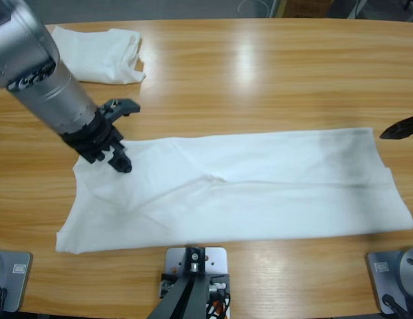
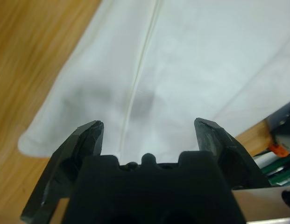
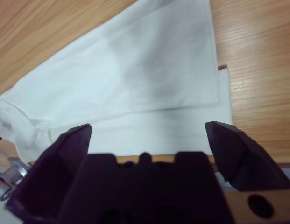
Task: Fold clothes
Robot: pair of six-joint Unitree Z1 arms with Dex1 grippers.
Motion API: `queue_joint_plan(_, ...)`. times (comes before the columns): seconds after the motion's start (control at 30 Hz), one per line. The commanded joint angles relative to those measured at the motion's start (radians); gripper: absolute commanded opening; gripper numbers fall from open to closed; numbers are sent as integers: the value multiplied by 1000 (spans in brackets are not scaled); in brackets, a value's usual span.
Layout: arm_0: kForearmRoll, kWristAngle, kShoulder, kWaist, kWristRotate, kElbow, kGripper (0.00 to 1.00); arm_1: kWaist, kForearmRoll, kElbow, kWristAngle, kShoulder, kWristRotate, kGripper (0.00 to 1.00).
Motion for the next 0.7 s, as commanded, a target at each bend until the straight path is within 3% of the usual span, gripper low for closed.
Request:
queue_joint_plan(0.03, -12, -102, 141, 22, 55, -49, 724, 13, -18, 38, -11, -3, 2, 1000)
queue_joint_plan(0.13, -13, -125, 159, 22, 60, -43, 688, 13, -17, 39, -16, -8, 2, 1000)
queue_joint_plan(0.57, -29, -129, 215, 39, 72, -60, 689, 13, -35, 51, -31, 12, 2, 1000)
queue_joint_plan(0.6, -28, -131, 217, 39, 72, -59, 650, 13, -34, 51, -31, 11, 2, 1000)
queue_joint_plan(0.7, -23, -120, 223, 39, 94, -52, 330, 13, -35, 51, -33, 6, 2, 1000)
